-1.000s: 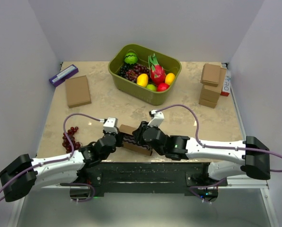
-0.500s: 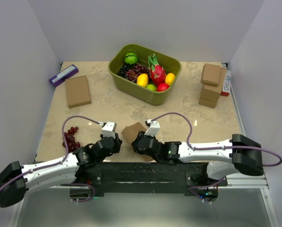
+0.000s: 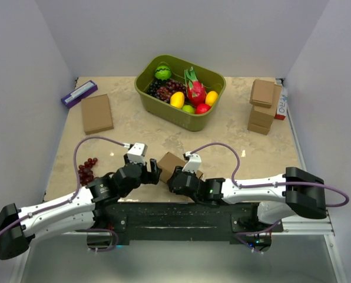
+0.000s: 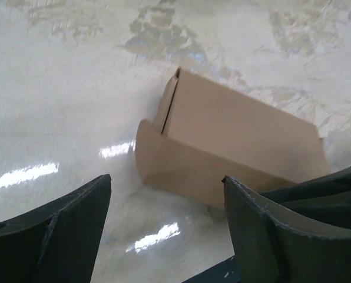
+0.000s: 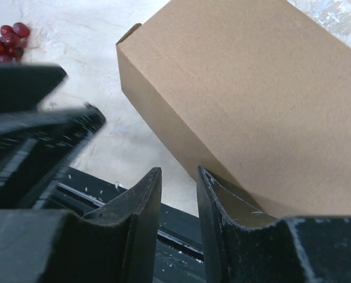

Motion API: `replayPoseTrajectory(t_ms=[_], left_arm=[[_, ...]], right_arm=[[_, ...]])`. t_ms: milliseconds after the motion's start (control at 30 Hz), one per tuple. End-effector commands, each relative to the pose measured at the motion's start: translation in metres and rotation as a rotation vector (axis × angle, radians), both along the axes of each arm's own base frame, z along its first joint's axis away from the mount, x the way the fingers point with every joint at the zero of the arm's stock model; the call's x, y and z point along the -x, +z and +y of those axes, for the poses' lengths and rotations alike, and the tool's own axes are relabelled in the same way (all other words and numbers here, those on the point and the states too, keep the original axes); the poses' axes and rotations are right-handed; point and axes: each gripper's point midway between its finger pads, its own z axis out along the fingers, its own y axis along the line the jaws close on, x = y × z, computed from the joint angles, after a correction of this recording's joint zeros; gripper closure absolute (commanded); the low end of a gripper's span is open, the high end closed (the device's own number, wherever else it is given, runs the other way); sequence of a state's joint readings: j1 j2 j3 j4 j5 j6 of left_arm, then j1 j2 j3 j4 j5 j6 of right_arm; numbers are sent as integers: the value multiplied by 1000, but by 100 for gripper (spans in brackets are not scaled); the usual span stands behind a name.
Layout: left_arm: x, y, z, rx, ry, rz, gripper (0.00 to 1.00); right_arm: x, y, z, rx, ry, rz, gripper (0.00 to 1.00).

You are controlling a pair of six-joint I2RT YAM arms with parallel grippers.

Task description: Fold the paper box

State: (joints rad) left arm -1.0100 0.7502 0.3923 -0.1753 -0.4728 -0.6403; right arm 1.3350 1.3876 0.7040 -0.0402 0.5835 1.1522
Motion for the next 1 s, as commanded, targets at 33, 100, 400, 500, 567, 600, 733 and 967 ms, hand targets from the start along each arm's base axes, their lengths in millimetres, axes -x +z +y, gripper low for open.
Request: replayPoseTrajectory(t_ms=[33,100,400,500,567,600,733,967], left_arm=[[-31,35,-21,17,-34,-87,18],[-41,23,-21,19,-49,-64,19],[-44,-26,-23,-36,-87,33,27],[-39,-38,-18,-44,-80,56,30],[-37,-42,-17,-42,-78,62,33],[-35,-46,-15,-45,-79,69,34],[-31,-56,-14,-51,-84,92,35],[-27,-70,-13,-60,-93,120,39]], right_arm=[[0,-9,-7,11,-31,5,65],[0,-11,-9,12,-35,7,65],[3,-2,-13,2,-20,13,58],[6,13,-15,-13,0,10,53],[9,25,-19,-21,18,4,48],[8,30,-22,-25,17,1,44],[-5,48,-48,3,-17,-35,28],[-34,29,-95,9,-83,0,26]])
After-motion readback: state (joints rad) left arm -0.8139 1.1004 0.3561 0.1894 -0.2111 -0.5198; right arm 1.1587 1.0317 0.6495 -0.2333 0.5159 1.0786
